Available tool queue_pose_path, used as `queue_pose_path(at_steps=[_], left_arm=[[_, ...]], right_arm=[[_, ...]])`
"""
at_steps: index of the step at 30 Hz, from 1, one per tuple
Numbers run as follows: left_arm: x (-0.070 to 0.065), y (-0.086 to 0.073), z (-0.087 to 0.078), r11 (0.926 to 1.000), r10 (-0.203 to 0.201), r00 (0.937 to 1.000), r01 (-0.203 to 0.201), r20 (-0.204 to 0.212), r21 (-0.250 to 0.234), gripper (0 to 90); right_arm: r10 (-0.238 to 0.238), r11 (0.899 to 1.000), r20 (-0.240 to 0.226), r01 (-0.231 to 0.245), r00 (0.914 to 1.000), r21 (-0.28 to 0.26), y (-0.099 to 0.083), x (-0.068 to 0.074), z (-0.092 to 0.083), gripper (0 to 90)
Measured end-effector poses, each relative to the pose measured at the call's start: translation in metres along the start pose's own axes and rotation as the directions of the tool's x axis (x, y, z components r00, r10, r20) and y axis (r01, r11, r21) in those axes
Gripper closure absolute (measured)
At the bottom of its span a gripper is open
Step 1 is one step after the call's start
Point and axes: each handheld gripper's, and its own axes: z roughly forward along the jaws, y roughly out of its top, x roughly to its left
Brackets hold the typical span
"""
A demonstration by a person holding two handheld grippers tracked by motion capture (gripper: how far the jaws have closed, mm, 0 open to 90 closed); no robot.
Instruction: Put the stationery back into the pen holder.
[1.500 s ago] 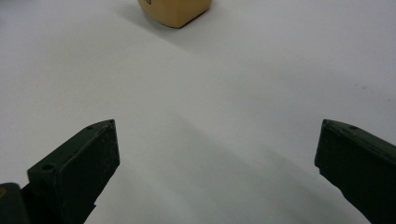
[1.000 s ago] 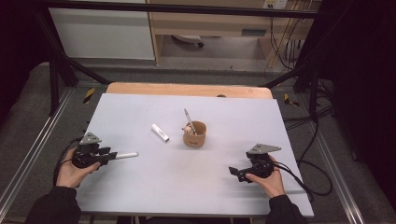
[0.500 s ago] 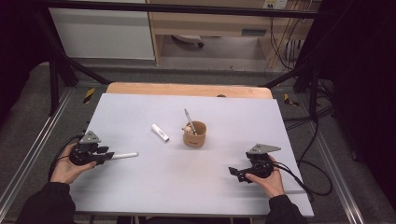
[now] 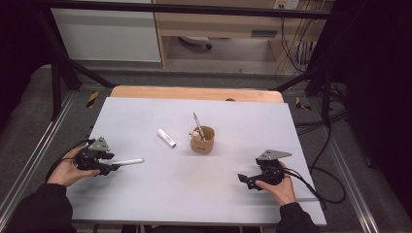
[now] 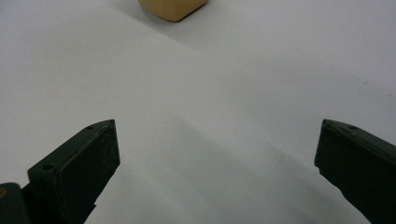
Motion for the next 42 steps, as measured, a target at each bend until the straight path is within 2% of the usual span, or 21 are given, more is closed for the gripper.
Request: queue_pose_path(at_steps=[4,6,7,9,12,17,21,23,26,37,42], left_arm=[[0.001,0.0,0.001,0.9999,0.011,0.9999,-0.011,-0.001,-0.006,42.3],[0.002,0.0,0.001,0.9988,0.047,0.9988,-0.048,-0.007,-0.011,43.0],[0.002,0.0,0.001,0.9986,0.053,0.9986,-0.053,-0.001,-0.01,43.3],[0.003,0.0,0.001,0.9981,0.062,0.998,-0.062,0.011,-0.005,48.9],[0.004,0.0,0.001,0.997,0.077,0.9968,-0.077,0.02,0.006,52.6],[0.005,0.0,0.003,0.9941,0.104,0.9944,-0.104,0.022,0.028,54.7],[0.009,0.0,0.006,0.9933,0.106,0.993,-0.108,0.054,0.041,61.1],[0.01,0.0,0.007,0.9913,0.119,0.9913,-0.122,0.056,0.05,62.9],[0.013,-0.001,0.009,0.9908,0.116,0.9907,-0.12,0.071,0.062,65.1],[0.016,-0.001,0.009,0.9793,0.189,0.9753,-0.196,0.114,0.051,73.6],[0.015,0.0,0.009,0.9745,0.209,0.9688,-0.217,0.133,0.054,77.9]], right_arm=[[-0.002,1.0,-0.001,0.002,1.0,0.0,0.0,0.0,0.0,0.7],[-0.003,1.0,0.001,0.003,1.0,0.003,0.0,0.0,0.0,0.7],[-0.003,1.0,0.0,0.003,1.0,0.003,0.0,0.0,0.0,0.7],[-0.002,1.0,0.0,0.002,1.0,0.002,0.0,0.0,0.0,0.7],[-0.001,1.0,-0.001,0.001,1.0,0.002,0.0,0.0,0.0,0.7],[-0.002,1.0,0.001,0.002,1.0,0.003,0.0,0.0,0.0,0.7],[-0.005,1.0,0.002,0.005,1.0,0.003,0.0,0.0,0.0,0.7],[-0.003,1.0,0.001,0.003,1.0,0.003,0.0,0.0,0.0,0.7],[-0.004,1.0,0.001,0.004,1.0,0.006,0.0,-0.001,0.001,0.7],[-0.002,1.0,-0.002,0.002,1.0,0.013,0.0,0.0,0.001,0.7],[0.0,1.0,-0.003,0.0,1.0,0.012,0.0,0.0,0.001,0.8]])
